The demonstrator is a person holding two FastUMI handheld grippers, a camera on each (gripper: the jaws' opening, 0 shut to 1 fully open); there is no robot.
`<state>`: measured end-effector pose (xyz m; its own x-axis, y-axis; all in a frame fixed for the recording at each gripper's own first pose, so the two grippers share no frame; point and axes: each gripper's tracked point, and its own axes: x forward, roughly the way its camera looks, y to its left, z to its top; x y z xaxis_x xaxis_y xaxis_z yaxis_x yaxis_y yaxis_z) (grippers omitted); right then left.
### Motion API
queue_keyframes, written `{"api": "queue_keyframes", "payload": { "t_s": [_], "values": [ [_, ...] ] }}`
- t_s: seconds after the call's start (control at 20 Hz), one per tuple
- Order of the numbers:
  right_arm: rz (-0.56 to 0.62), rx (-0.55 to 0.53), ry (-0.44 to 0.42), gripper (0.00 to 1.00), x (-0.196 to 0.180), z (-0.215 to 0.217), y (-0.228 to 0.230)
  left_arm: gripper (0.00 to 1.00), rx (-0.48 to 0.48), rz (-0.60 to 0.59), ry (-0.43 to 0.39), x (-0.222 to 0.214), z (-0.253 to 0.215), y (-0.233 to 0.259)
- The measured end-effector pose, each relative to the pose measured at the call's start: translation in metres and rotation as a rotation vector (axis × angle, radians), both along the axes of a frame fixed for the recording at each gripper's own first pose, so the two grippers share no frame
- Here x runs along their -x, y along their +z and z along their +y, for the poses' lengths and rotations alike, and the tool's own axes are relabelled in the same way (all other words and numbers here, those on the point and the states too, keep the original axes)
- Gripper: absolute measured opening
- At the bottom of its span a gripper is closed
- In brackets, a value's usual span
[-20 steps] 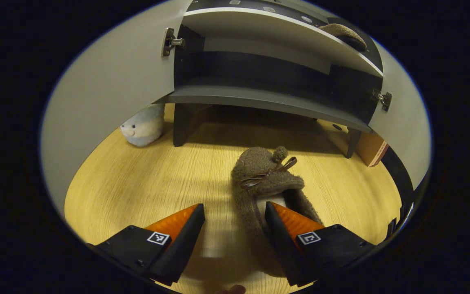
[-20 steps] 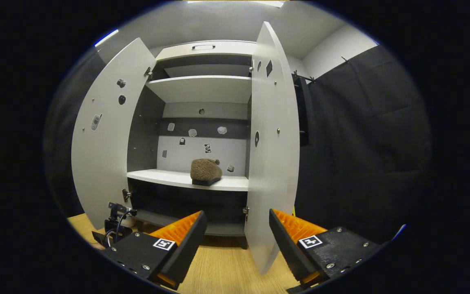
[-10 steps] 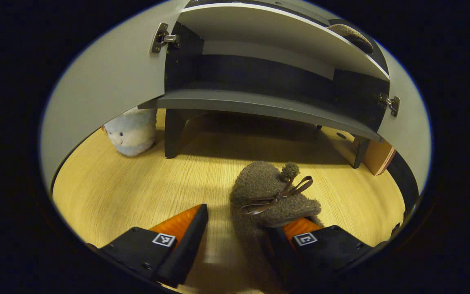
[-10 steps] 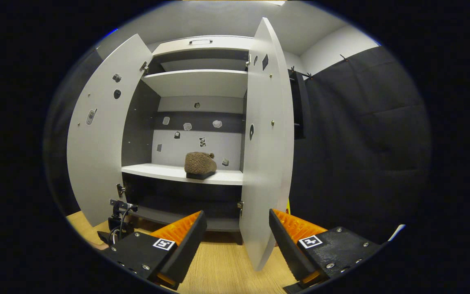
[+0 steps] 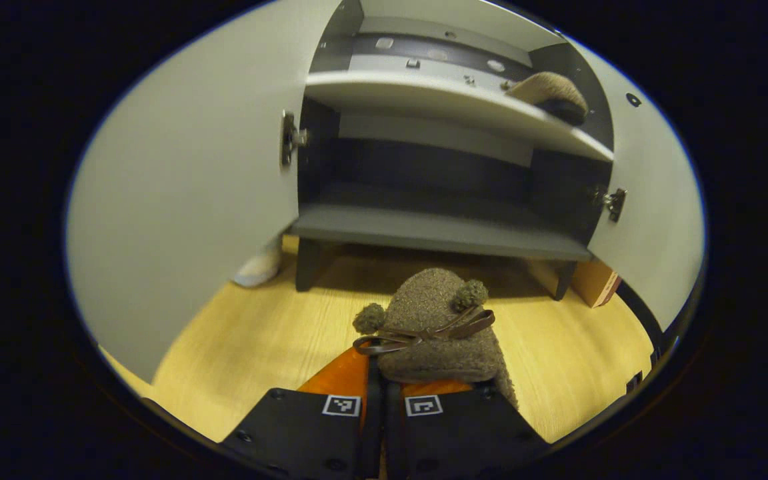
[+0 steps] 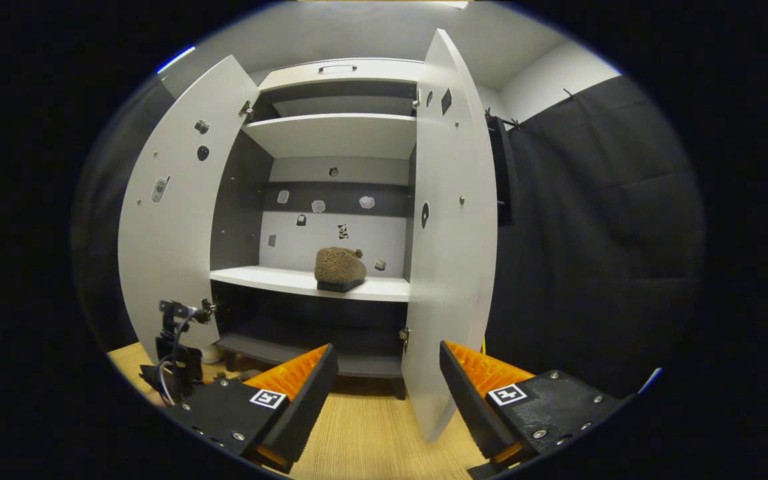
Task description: Grab one shoe with the right hand and put it into the shoe cabinet, grab the other shoe with the left hand and put it into the shoe cabinet; then close the right door with the right hand and the left door with the left hand.
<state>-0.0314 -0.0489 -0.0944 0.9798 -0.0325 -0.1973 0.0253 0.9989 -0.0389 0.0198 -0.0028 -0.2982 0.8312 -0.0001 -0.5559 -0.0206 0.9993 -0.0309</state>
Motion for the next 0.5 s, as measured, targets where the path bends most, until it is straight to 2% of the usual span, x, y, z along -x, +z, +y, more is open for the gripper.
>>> {"api": "queue_keyframes", "payload": {
  "t_s": [0.1,0.25,0.5],
  "values": [
    [0.001,-0.009,0.006,0.94,-0.002,0.002,-0.001,0.10,-0.031,-0.070,-0.011,0.010,-0.003,0.049],
    [-0.002,-0.030,0.020,0.94,-0.005,0.008,0.000,0.10,-0.004,-0.190,-0.011,0.009,-0.015,0.130],
    [-0.018,-0.050,0.023,0.94,0.001,0.010,0.005,0.10,-0.040,-0.352,-0.026,-0.039,-0.021,0.257]
  ]
}}
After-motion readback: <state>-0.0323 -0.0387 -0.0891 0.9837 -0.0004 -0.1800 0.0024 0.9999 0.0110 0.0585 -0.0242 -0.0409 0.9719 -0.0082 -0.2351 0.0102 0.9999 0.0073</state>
